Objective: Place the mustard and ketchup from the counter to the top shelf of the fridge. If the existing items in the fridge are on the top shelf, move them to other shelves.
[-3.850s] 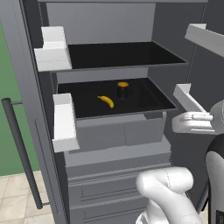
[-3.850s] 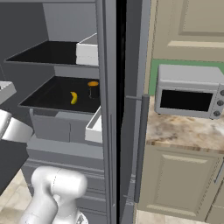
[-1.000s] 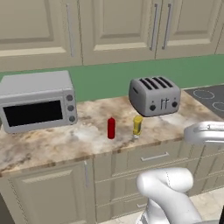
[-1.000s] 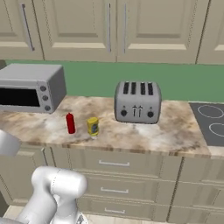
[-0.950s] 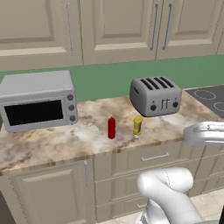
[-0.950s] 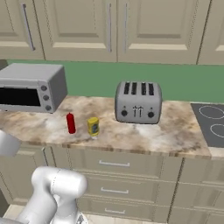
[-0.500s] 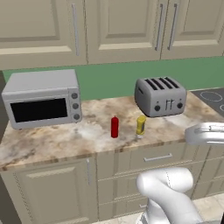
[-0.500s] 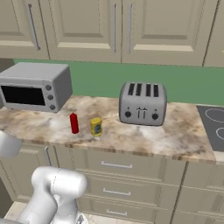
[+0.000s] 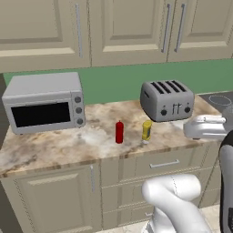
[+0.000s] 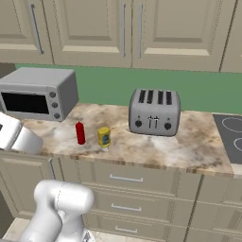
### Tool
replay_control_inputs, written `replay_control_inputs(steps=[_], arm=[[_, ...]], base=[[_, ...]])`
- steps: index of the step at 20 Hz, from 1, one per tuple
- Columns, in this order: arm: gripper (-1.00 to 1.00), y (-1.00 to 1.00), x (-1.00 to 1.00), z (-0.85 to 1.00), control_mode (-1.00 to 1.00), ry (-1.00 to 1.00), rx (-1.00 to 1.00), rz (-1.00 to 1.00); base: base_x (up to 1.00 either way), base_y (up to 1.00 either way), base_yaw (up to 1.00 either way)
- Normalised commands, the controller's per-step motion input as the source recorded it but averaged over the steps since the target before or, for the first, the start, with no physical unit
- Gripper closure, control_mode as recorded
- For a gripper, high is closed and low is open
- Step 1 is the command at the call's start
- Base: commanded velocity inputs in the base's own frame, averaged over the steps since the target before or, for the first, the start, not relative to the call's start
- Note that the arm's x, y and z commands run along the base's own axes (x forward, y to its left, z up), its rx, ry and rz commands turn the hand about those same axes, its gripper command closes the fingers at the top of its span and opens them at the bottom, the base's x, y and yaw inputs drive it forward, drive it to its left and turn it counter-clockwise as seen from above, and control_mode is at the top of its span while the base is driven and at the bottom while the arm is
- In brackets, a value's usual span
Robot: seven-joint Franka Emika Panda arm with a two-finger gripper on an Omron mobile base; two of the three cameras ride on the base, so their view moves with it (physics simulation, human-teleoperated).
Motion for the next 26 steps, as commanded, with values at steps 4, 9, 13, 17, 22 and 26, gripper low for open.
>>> replay_control_inputs(steps=[4,9,13,17,22,26], arm=[[-1.00,-0.14,0.56,-0.36,-1.00,0.00,0.00,0.00],[-1.00,-0.16,0.61,-0.44,-1.00,0.01,0.00,0.00],[-1.00,-0.01,0.63,-0.36,-1.00,0.04,0.00,-0.02],[-1.00,0.00,0.49,-0.24,-1.00,0.05,0.00,-0.08],[-1.00,0.00,0.48,-0.17,-1.00,0.07,0.00,-0.14],[-1.00,0.00,0.41,-0.15,-1.00,0.13,0.00,-0.13]], base=[[0.00,0.00,0.00],[0.00,0.00,0.00],[0.00,0.00,0.00],[0.00,0.00,0.00],[0.00,0.00,0.00],[0.00,0.00,0.00]])
